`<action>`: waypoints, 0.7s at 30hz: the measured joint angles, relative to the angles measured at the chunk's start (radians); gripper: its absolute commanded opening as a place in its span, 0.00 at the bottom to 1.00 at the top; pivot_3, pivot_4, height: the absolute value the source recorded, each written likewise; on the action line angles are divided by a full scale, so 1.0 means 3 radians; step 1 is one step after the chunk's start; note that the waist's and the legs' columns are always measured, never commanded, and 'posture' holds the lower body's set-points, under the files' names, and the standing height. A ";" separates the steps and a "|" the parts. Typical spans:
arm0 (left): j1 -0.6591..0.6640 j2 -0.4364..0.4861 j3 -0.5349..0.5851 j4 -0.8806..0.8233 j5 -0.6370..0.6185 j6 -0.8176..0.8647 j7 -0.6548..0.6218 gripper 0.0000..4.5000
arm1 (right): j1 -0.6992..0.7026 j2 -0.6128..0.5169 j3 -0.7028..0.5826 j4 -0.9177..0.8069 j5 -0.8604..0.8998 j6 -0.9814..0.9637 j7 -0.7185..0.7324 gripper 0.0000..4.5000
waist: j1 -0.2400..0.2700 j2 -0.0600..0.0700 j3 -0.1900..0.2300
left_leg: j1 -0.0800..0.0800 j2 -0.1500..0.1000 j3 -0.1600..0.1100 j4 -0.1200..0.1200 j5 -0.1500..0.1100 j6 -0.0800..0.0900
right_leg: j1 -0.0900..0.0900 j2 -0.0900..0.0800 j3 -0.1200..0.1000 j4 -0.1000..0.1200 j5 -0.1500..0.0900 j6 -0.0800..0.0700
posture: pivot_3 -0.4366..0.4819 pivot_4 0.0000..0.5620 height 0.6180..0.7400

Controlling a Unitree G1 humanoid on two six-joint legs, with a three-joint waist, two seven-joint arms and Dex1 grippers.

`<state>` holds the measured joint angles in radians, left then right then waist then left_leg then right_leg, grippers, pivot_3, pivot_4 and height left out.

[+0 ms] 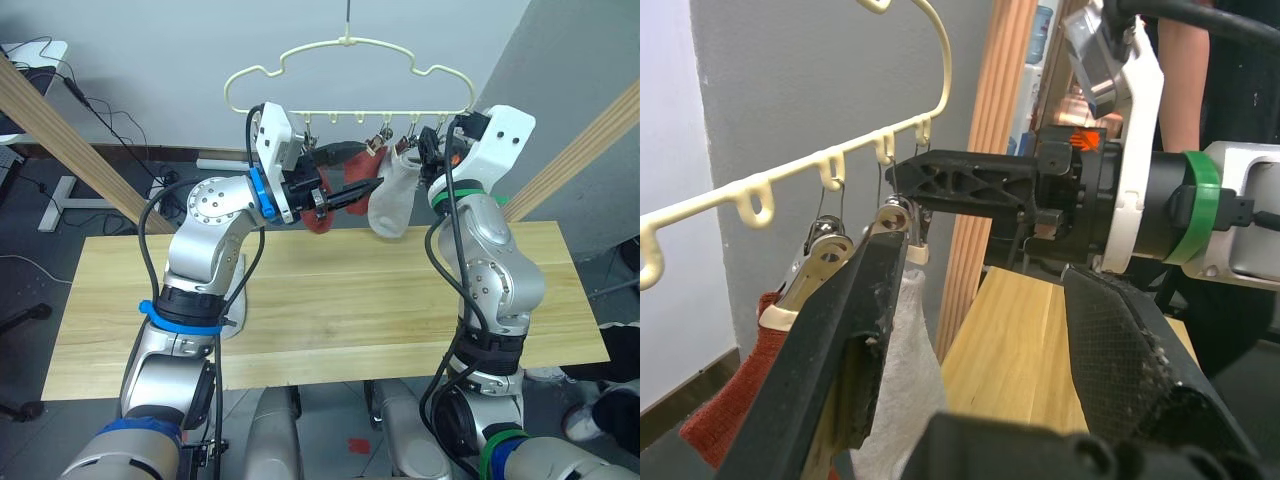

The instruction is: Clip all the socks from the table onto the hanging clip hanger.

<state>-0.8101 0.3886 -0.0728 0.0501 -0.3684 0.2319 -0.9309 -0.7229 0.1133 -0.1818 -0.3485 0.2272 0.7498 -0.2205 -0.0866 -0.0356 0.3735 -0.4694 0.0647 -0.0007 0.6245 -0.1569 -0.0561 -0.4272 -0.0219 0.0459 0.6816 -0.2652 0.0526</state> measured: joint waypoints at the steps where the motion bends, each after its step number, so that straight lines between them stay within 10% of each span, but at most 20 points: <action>1: 0.0000 0.0000 0.0000 0.0000 0.0000 0.0000 0.0000 0.62 | 0.0000 0.0000 0.0000 0.0000 0.0000 0.0000 0.0000 0.43 | 0.0000 0.0000 0.0000 | 0.0000 0.0000 0.0000 0.0000 0.0000 0.0000 | 0.0000 0.0000 0.0000 0.0000 0.0000 0.0000 | 0.28 0.58 1.00; 8: 0.0000 0.0000 0.0000 0.0000 0.0000 0.0000 0.0004 0.62 | -0.0023 0.0004 0.0016 0.0000 0.0032 -0.0012 0.0008 0.00 | 0.0001 0.0000 0.0000 | 0.0000 0.0000 0.0000 0.0000 0.0000 0.0000 | 0.0000 0.0000 0.0000 0.0000 0.0000 0.0000 | 0.28 0.58 1.00; 21: 0.0197 0.0004 0.0000 -0.0146 -0.0003 0.0122 0.0131 0.62 | -0.0025 -0.0036 0.0021 0.0000 0.0095 -0.0064 0.0012 0.00 | 0.0004 0.0000 0.0000 | 0.0000 0.0000 -0.0001 0.0001 0.0000 0.0000 | 0.0000 -0.0001 0.0000 0.0000 0.0000 0.0000 | 0.28 0.59 1.00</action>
<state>-0.7509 0.3898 -0.0727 0.0063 -0.3693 0.2685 -0.8917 -0.7305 0.1024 -0.1755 -0.3485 0.2558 0.7305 -0.2170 -0.0855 -0.0356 0.3735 -0.4694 0.0647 -0.0009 0.6246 -0.1569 -0.0560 -0.4271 -0.0220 0.0458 0.6816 -0.2652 0.0526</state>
